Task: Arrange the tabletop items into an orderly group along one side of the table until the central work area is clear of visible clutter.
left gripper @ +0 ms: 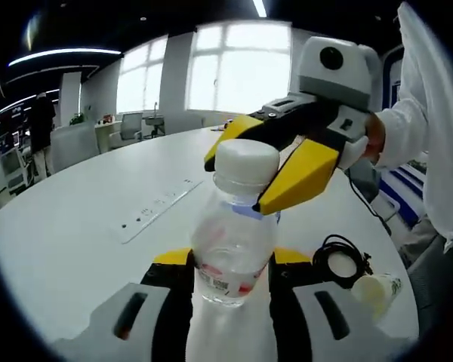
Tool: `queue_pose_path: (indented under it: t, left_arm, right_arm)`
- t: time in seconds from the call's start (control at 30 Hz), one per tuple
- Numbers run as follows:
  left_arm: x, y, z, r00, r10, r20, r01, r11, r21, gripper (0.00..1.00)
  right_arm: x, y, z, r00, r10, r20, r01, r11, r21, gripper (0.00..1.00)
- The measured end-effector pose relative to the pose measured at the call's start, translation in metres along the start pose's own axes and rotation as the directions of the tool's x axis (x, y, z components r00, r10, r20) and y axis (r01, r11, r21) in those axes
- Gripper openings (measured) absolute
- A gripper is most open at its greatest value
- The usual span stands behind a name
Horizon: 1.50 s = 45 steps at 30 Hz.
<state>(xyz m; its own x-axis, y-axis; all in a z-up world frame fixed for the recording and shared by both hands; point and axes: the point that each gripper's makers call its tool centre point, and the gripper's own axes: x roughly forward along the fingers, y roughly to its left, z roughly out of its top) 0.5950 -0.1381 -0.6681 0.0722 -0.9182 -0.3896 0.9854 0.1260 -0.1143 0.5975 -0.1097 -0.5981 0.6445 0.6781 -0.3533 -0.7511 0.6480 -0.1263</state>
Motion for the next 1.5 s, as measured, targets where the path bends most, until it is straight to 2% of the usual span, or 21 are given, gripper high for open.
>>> queue_pose_path:
  t: [0.53, 0.83, 1.5]
  left_arm:
    - [0.004, 0.000, -0.006, 1.000, -0.008, -0.017, 0.008, 1.000, 0.005, 0.38]
    - [0.005, -0.001, -0.006, 1.000, -0.013, -0.015, 0.013, 1.000, -0.015, 0.38]
    - [0.004, -0.002, -0.001, 1.000, -0.008, -0.015, 0.008, 1.000, -0.023, 0.41]
  right_arm:
    - [0.001, 0.000, -0.010, 1.000, -0.006, -0.019, 0.006, 1.000, 0.003, 0.20]
    - [-0.003, -0.004, -0.013, 0.999, -0.005, -0.033, 0.007, 0.999, 0.049, 0.21]
    - [-0.003, -0.004, -0.009, 0.999, 0.005, -0.032, -0.004, 0.999, 0.036, 0.23]
